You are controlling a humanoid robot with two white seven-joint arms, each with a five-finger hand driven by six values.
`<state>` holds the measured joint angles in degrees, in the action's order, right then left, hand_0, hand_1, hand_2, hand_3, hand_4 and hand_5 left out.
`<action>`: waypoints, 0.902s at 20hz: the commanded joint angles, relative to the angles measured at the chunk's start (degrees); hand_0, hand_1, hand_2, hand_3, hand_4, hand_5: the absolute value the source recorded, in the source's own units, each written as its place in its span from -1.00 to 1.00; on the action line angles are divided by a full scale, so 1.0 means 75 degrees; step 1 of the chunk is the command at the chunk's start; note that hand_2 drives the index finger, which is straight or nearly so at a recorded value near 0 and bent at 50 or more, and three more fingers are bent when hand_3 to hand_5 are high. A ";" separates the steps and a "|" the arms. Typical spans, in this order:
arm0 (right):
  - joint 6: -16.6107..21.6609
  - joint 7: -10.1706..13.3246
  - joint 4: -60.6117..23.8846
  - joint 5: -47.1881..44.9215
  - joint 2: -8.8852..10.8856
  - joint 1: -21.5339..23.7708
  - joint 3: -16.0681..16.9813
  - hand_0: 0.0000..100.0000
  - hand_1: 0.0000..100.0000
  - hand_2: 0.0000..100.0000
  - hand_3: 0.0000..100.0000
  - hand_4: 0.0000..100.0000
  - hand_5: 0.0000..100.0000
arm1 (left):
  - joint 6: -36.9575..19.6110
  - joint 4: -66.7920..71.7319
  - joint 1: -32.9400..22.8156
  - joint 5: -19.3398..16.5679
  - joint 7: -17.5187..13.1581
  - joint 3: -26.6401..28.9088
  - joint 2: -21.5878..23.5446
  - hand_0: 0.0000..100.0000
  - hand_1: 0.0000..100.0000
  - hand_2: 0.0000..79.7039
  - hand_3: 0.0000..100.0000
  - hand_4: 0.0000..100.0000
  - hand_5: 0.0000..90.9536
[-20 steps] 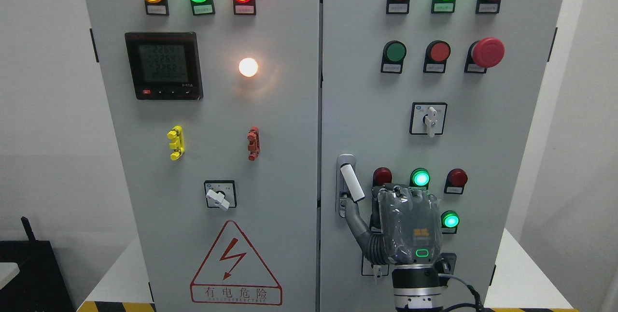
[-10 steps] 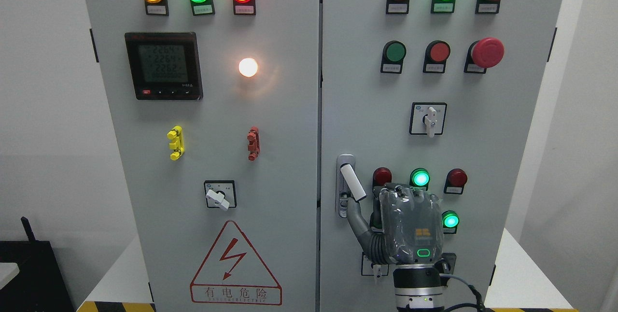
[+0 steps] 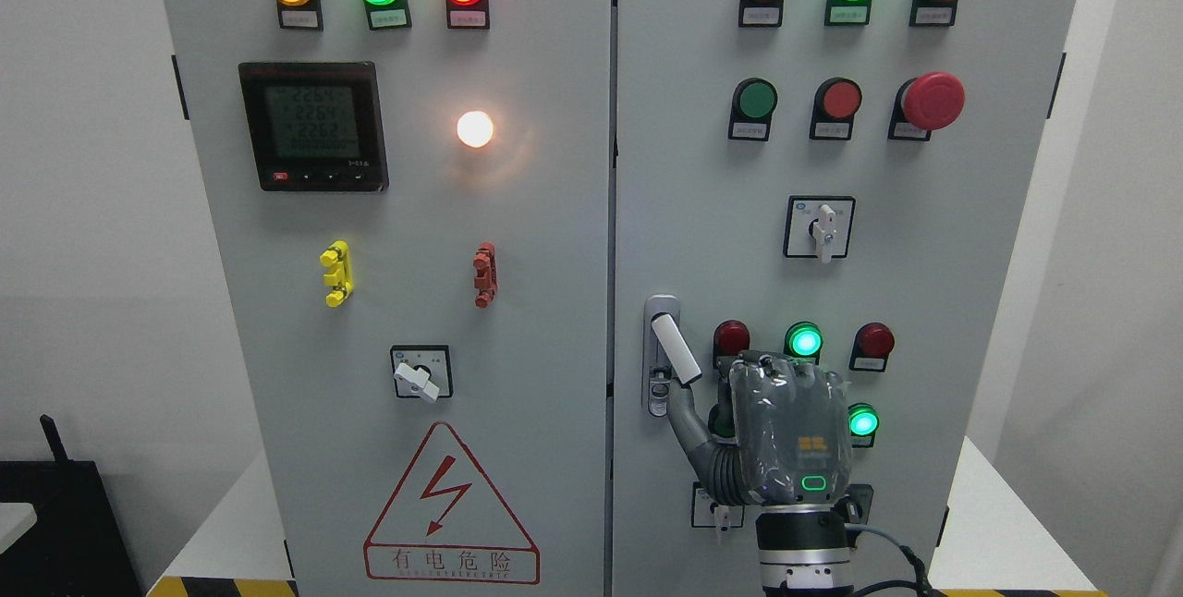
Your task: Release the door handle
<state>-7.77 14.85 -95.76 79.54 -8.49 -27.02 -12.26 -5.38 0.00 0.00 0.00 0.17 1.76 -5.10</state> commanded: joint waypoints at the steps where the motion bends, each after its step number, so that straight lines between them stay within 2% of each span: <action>1: 0.0005 0.0000 -0.0017 0.0000 -0.0005 -0.0030 0.0053 0.01 -0.12 1.00 1.00 1.00 0.93 | 0.0026 0.0176 0.0117 -0.0223 0.0001 0.0036 0.0000 -0.76 -0.22 -1.00 -1.00 -1.00 -1.00; 18: -0.0112 -0.0011 -0.0006 0.0000 -0.0005 -0.0159 0.0088 0.01 -0.13 1.00 1.00 1.00 0.93 | 0.0026 0.0176 0.0117 -0.0223 0.0001 0.0036 0.0000 -0.76 -0.22 -1.00 -1.00 -1.00 -1.00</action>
<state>-8.57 14.72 -95.86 79.46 -8.52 -27.97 -11.87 -5.22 0.00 0.00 0.00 0.17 1.88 -5.10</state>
